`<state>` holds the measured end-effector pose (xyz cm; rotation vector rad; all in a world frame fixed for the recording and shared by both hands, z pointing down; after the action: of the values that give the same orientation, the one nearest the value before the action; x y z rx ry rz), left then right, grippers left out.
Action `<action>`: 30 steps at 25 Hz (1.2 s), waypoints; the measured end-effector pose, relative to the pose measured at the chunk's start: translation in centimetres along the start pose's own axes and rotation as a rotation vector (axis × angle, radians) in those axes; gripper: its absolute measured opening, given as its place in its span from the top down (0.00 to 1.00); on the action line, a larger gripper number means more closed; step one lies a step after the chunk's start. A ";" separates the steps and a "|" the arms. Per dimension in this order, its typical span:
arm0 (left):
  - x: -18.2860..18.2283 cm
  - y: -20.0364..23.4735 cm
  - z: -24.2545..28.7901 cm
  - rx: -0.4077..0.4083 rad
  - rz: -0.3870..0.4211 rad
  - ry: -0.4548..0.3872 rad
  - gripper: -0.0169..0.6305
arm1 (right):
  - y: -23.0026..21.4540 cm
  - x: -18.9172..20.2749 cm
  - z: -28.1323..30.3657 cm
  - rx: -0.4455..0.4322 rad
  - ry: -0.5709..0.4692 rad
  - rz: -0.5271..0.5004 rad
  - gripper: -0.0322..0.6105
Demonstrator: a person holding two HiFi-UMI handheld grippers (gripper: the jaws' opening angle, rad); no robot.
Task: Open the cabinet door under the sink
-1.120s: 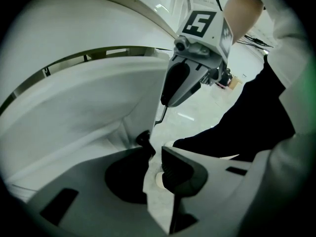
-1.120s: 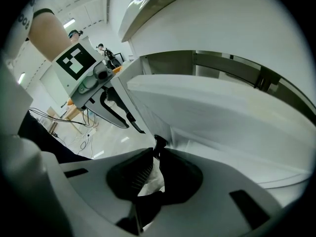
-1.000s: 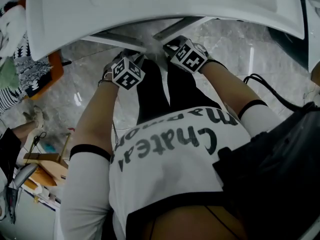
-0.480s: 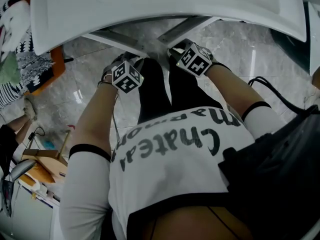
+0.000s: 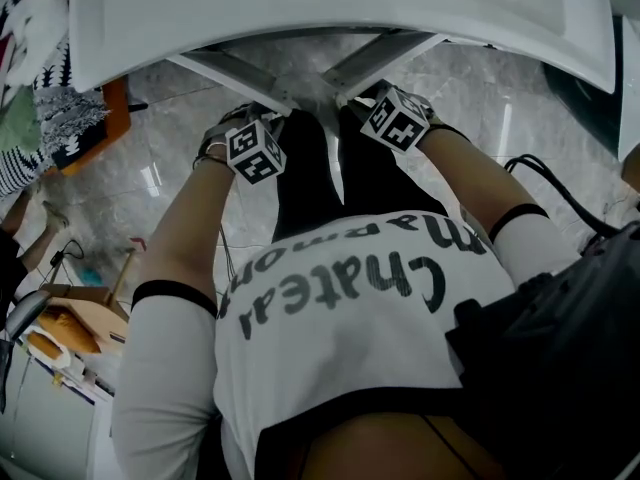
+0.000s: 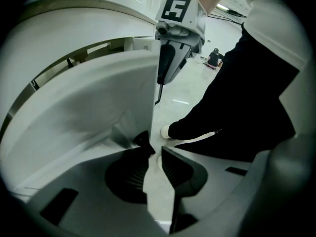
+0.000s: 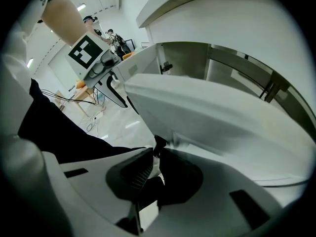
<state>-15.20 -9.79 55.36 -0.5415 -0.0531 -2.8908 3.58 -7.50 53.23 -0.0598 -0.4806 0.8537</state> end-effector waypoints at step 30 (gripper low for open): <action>4.0 -3.5 -1.3 0.082 0.073 0.217 0.88 | 1.7 4.5 -1.8 0.006 0.209 -0.068 0.87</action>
<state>-19.98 -7.24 55.57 -0.2098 -0.1161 -2.8421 5.71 -2.83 52.91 -0.1256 -0.2825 0.7729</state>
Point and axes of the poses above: the fingertips, and each gripper's own axes: z forward along the fingers, y to its left, x out of its underside, the point moved 7 cm from there along -z, backward along the fingers, and after that the axes turned 8 degrees about z, right-handed, at the moved point
